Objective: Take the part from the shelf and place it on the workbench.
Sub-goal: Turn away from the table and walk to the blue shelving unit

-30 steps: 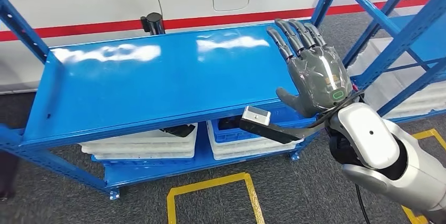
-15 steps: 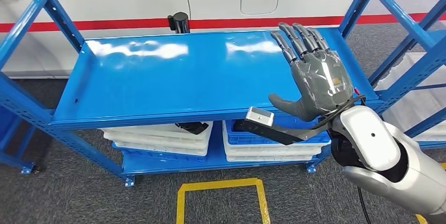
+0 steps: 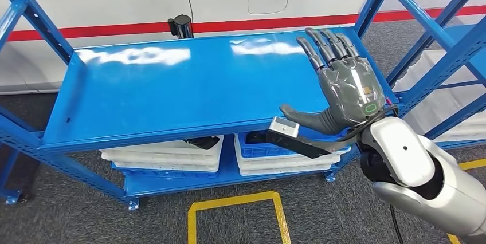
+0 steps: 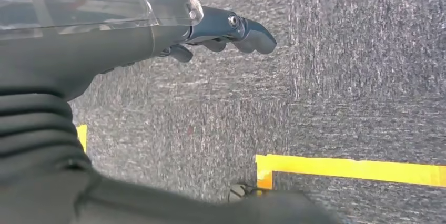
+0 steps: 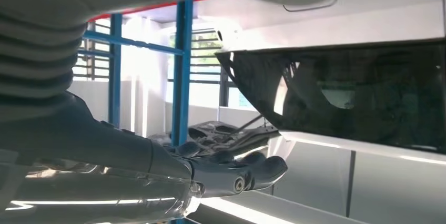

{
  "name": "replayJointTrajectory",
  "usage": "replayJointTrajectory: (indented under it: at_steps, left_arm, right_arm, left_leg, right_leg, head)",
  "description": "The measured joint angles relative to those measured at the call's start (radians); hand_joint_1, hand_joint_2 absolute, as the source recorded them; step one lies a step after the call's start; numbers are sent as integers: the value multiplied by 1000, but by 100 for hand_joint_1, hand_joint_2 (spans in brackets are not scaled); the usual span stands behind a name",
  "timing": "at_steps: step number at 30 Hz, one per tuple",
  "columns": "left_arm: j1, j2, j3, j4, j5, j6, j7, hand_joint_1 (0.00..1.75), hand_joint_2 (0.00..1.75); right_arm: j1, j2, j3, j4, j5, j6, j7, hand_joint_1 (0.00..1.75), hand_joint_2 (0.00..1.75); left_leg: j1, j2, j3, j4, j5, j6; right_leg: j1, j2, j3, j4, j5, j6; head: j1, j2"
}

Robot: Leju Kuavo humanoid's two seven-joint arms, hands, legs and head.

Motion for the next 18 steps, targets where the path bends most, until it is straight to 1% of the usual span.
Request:
replayJointTrajectory:
  at_steps: [1,2,3,4,5,6,7,8,10,11,12,13,14,15,16,17,18]
  left_arm:
    - [0,0,0,0,0,0,1,0,175]
    - [0,0,0,0,1,0,2,0,175]
    - [-1,0,0,0,1,0,3,0,175]
    - [-1,0,0,0,1,0,4,0,175]
    - [-3,0,0,0,1,0,4,0,175]
    - [-5,0,0,0,1,1,4,0,175]
    - [-6,0,0,0,1,2,4,0,175]
    - [-7,0,0,0,1,2,4,0,175]
    - [-7,0,0,0,1,3,4,0,175]
    - [-7,-1,0,0,1,3,3,0,175]
    - [-8,-1,0,0,1,3,3,0,175]
    - [-8,-1,0,0,1,3,2,0,175]
    - [-7,-1,0,0,1,3,2,0,175]
    - [-7,-1,0,0,1,3,2,0,175]
    - [-6,-2,0,0,1,3,2,0,175]
    - [-5,-2,0,0,1,3,2,0,175]
    - [-5,-2,0,0,1,3,2,0,175]
  right_arm:
    - [2,1,0,1,0,0,0,0,0]
    - [2,2,0,3,1,0,0,0,0]
    - [2,3,0,3,1,0,0,0,0]
    - [2,3,0,3,2,0,0,0,0]
    - [2,4,0,4,4,0,0,0,0]
    - [3,5,0,5,6,0,0,0,0]
    - [3,5,0,6,7,-1,0,0,0]
    - [4,5,0,7,8,-2,0,0,0]
    - [4,6,0,8,9,-4,0,0,0]
    - [2,6,0,8,10,-4,0,0,0]
    - [1,6,0,8,10,-4,0,0,0]
    - [1,6,0,8,10,-4,0,0,0]
    - [1,6,0,8,10,-5,0,0,0]
    - [2,6,0,9,10,-5,0,0,0]
    - [2,6,0,10,10,-5,0,0,0]
    - [2,7,0,11,10,-5,0,0,0]
    - [2,7,0,11,10,-5,0,0,0]
  left_leg:
    - [0,5,0,1,-2,-2]
    - [1,8,1,2,-4,-6]
    - [3,10,2,5,-7,-10]
    - [4,11,2,10,-11,-16]
    - [4,11,0,15,-14,-22]
    - [4,11,-3,20,-17,-28]
    - [3,9,-5,24,-18,-34]
    - [3,6,-6,25,-17,-38]
    - [6,1,-8,30,-20,-47]
    - [7,5,-16,48,-34,-50]
    - [8,10,-33,87,-61,-53]
    - [8,16,-60,149,-97,-55]
    - [8,18,-93,224,-135,-55]
    - [8,18,-123,290,-162,-55]
    - [8,18,-140,330,-173,-54]
    - [8,18,-140,333,-164,-51]
    - [8,19,-118,296,-139,-48]
  right_leg:
    - [-4,-3,-17,25,0,5]
    - [-8,-5,-17,15,21,9]
    - [-13,-5,5,-37,60,13]
    - [-19,0,37,-110,98,18]
    - [-20,7,66,-171,127,19]
    - [-21,11,85,-212,144,16]
    - [-19,14,93,-227,147,10]
    - [-16,11,93,-224,146,1]
    - [-15,0,92,-223,149,-14]
    - [-15,-6,92,-224,151,-22]
    - [-14,-13,93,-225,152,-29]
    - [-12,-20,93,-226,153,-35]
    - [-8,-27,93,-226,153,-38]
    - [-5,-33,92,-225,153,-40]
    - [-2,-38,92,-225,152,-41]
    - [1,-43,92,-225,152,-41]
    - [3,-47,92,-224,152,-41]
  head:
    - [2,0]
    - [4,0]
    - [5,0]
    - [5,0]
    - [6,0]
    - [6,0]
    - [4,0]
    - [1,0]
    - [-5,0]
    - [-8,0]
    - [-13,0]
    - [-19,0]
    - [-24,0]
    - [-26,0]
    - [-28,0]
    - [-29,0]
    - [-29,0]
